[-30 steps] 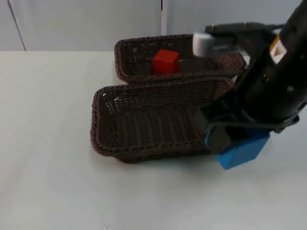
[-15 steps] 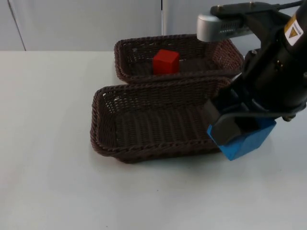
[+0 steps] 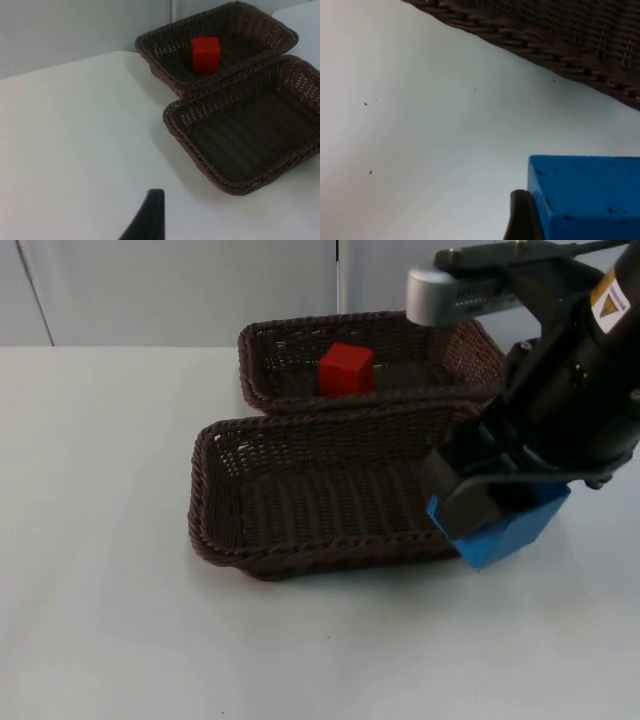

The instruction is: Pick up one cube with the left hand and place it into the upper basket. Pick up one cube with the right hand and place it into the lower basket.

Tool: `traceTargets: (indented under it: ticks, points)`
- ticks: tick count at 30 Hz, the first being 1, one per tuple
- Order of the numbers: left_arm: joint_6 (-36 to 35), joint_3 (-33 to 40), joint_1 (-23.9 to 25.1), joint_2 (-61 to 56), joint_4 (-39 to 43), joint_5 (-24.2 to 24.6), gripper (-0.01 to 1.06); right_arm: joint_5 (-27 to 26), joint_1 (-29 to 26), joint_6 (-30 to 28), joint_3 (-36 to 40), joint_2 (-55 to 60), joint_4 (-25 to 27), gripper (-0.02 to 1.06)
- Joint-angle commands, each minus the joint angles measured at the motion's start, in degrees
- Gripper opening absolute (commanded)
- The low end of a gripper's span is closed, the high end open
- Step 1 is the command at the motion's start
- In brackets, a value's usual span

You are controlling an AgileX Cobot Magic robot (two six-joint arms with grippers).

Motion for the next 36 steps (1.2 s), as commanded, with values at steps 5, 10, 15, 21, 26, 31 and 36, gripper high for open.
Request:
traceTargets:
  ticks: [5,10,15,21,26,31,36]
  points:
    - [-0.39,0.15,-0.16,-0.29,-0.47,-0.75,0.90,-4.01,-0.17,-0.95,-0.17,-0.28,-1.62,0.00]
    - [-0.39,0.15,-0.16,-0.29,-0.48,-1.08,0.90,-1.62,-0.17,-0.95,-4.62,3.75,-2.95,0.00]
    - [-0.39,0.15,-0.16,-0.29,-0.48,-1.08,0.90,1.04,-0.57,-0.95,-11.52,9.92,-4.62,0.00]
    - [-0.39,0.15,-0.16,-0.29,-0.48,-0.82,0.90,3.81,-3.10,-0.95,-19.02,17.75,-4.62,0.00]
    - [-0.39,0.15,-0.16,-0.29,-0.48,-0.82,0.90,4.36,-5.28,-0.95,-25.60,24.21,-4.40,0.00]
    - [-0.39,0.15,-0.16,-0.29,-0.48,-0.82,0.90,4.14,-5.90,-2.73,-31.03,29.32,-3.97,0.00]
    - [-0.39,0.15,-0.16,-0.29,-0.77,-0.81,0.90,2.98,-5.90,-2.73,-35.54,34.51,-4.20,0.00]
